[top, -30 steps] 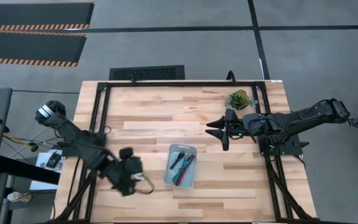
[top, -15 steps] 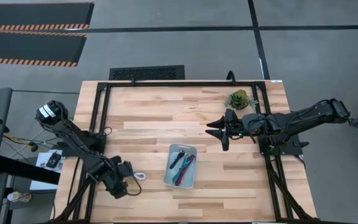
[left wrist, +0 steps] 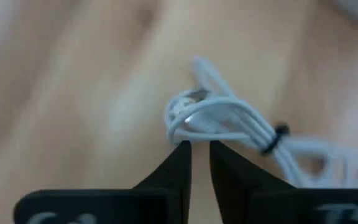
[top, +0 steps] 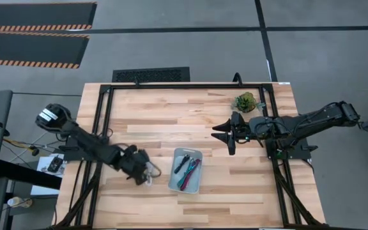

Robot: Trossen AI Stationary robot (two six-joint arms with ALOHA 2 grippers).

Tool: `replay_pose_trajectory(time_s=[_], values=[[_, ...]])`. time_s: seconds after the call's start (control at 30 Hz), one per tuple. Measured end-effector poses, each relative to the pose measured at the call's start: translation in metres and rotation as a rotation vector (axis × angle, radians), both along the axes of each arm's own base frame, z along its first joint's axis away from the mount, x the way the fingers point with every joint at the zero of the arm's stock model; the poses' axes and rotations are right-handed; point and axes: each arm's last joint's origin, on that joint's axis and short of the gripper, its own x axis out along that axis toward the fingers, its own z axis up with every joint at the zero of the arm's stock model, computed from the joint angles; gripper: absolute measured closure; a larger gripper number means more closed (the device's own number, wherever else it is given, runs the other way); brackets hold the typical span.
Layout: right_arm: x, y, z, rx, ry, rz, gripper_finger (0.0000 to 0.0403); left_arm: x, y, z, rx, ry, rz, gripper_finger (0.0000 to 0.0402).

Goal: Pick and place USB-C Cables
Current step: Move the white charger cable to the center of the table

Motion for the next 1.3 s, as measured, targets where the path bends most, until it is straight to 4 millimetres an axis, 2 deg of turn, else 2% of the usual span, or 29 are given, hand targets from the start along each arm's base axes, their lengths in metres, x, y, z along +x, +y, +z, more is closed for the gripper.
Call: replay_pose_trajectory(time_s=[0.2, 0.4, 0.5, 0.6, 0.77, 1.03, 1.17, 1.3], values=[[0.0, 0.0, 0.0, 0.0, 0.0, 0.0, 0.023, 0.024, 0.044, -0.002, 0.124, -0.198, 0.145, 0.0391], [0.0, 0.0, 0.0, 0.0, -0.001, -0.001, 0.023, 0.05, 0.104, 0.013, 0.26, -0.375, 0.244, 0.04], [0.0, 0.0, 0.0, 0.007, -0.002, -0.003, 0.023, 0.056, 0.13, 0.021, 0.194, -0.378, 0.23, 0.04], [0.0, 0.0, 0.0, 0.024, -0.003, -0.007, 0.023, 0.057, 0.138, 0.029, 0.078, -0.358, 0.202, 0.0401], [0.0, 0.0, 0.0, 0.024, -0.001, -0.008, 0.023, 0.049, 0.118, 0.042, 0.019, -0.223, 0.125, 0.0401], [0.0, 0.0, -0.001, 0.014, 0.009, -0.005, 0.023, 0.021, 0.052, 0.068, -0.127, -0.139, -0.068, 0.0401], [-0.001, 0.0, -0.003, 0.009, 0.029, -0.006, 0.023, 0.013, 0.022, 0.065, -0.252, -0.087, -0.128, 0.0401], [-0.001, 0.0, -0.004, 0.007, 0.042, -0.006, 0.023, 0.012, 0.001, 0.046, -0.254, 0.013, -0.156, 0.0401]])
